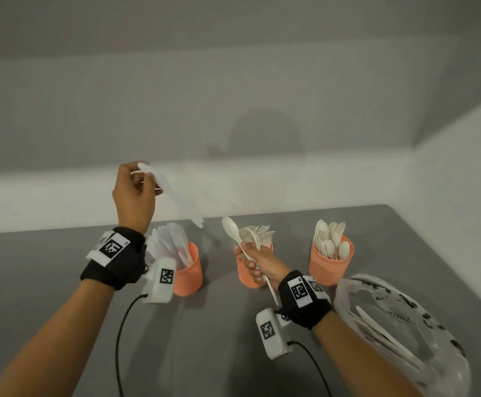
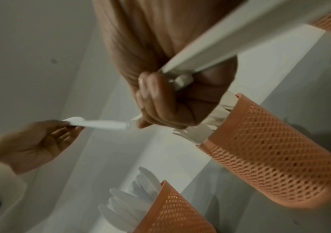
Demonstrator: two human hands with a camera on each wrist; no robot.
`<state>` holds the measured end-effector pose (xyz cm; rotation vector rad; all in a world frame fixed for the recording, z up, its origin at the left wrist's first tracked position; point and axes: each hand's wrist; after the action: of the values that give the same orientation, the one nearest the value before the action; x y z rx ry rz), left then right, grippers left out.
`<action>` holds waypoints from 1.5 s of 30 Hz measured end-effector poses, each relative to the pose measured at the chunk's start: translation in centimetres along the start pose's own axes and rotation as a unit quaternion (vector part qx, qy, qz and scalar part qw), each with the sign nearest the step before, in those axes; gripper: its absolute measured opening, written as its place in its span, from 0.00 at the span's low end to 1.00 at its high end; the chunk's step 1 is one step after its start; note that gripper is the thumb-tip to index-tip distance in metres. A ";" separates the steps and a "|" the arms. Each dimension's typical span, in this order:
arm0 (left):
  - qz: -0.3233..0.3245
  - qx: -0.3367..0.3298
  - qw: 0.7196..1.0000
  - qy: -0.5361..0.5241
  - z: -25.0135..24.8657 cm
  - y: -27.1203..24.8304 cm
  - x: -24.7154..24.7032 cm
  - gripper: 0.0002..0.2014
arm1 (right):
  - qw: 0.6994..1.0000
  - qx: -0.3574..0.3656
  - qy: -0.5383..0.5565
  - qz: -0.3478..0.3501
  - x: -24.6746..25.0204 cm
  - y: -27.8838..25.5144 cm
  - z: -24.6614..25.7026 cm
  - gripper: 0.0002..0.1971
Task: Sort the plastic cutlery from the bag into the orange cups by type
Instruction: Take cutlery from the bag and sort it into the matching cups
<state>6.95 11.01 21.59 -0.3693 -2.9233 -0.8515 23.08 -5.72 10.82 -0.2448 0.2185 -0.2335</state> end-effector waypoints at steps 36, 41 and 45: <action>0.336 0.020 0.928 0.159 1.1 -7.4 -8.5 0.27 | 0.999 0.008 -0.022 0.039 -0.5 -0.5 1.8 0.18; 0.356 0.030 0.927 0.112 -0.4 -7.8 -11.0 0.10 | 0.998 -0.007 -0.054 0.044 0.9 -2.3 2.7 0.22; 0.397 -0.008 0.913 0.097 -1.3 -7.5 -12.3 0.20 | 0.999 -0.004 -0.011 0.038 2.3 -2.9 3.5 0.19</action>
<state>16.97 1.64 17.09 -1.2649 -2.2375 -0.7075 25.54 -8.33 14.43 -0.2471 0.2071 -0.1542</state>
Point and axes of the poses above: each hand's wrist, its own y-axis towards the middle knuckle, its own x-axis out of the back of the hand, z = x × y, and after that the axes turned 8 degrees about z, right-handed
